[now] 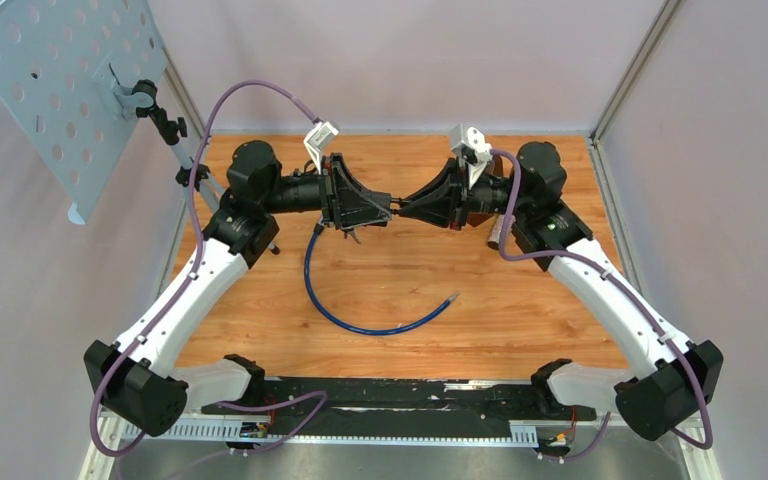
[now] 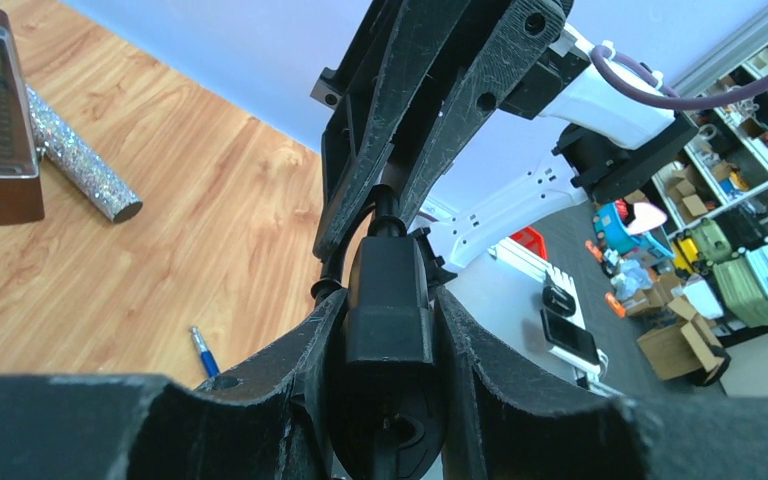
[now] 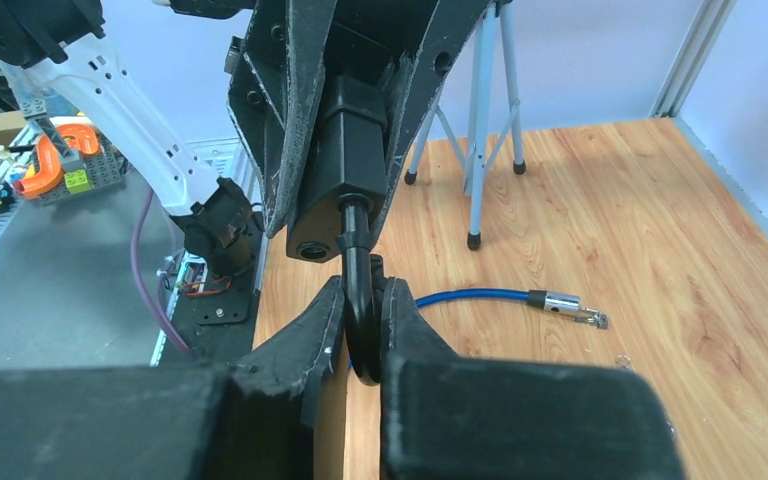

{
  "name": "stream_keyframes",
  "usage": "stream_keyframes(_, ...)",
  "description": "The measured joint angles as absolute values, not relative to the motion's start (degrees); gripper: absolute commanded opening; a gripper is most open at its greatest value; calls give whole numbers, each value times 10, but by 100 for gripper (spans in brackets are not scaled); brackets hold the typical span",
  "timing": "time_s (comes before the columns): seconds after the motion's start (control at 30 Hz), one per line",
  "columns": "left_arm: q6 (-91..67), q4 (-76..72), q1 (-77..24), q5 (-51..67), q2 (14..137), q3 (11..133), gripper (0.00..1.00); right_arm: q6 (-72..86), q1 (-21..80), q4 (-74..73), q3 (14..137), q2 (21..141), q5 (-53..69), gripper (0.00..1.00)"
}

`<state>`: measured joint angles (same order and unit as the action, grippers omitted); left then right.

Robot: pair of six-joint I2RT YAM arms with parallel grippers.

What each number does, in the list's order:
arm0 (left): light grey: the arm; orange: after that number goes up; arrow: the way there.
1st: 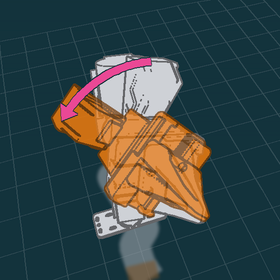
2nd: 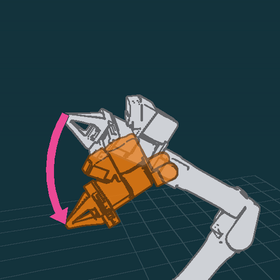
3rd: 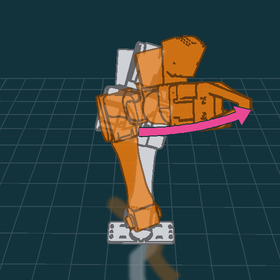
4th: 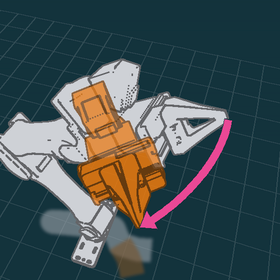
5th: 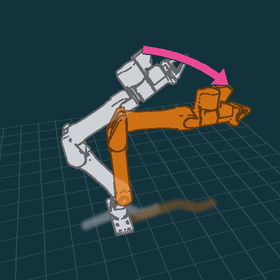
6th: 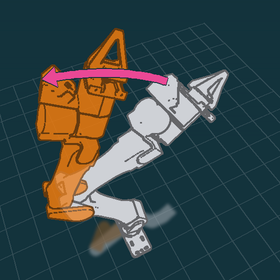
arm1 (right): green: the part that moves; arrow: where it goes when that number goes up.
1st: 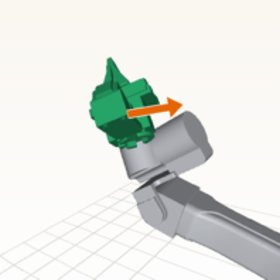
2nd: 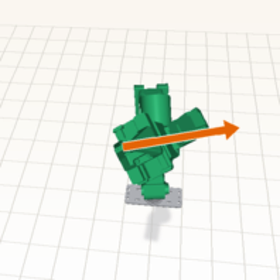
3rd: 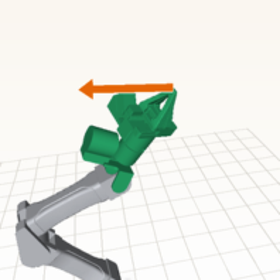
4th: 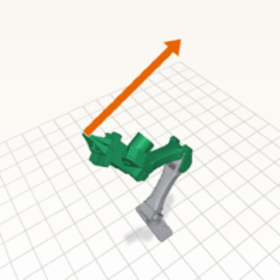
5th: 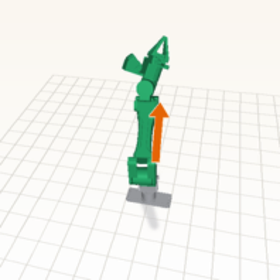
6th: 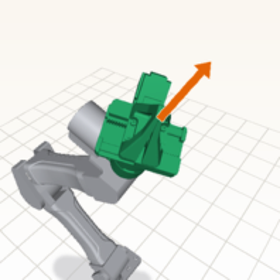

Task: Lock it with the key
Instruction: Lock the lock.

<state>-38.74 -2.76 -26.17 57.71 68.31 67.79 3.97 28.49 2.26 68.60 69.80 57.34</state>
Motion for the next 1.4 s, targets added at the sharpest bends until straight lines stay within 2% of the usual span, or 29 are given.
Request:
stream_keyframes(0.47,-357,-17,-260,588,682,681,56,66,283,-37,721,712,574,0)
stream_keyframes(0.87,-305,-39,-251,563,680,664,60,143,278,-65,735,712,565,0)
stream_keyframes(1.03,-319,-85,-251,572,680,654,68,154,278,-63,735,712,565,0)
stream_keyframes(1.3,-350,-152,-251,602,683,619,70,196,278,17,714,705,558,0)
stream_keyframes(1.4,-373,-183,-251,604,685,609,68,221,277,58,699,698,558,0)
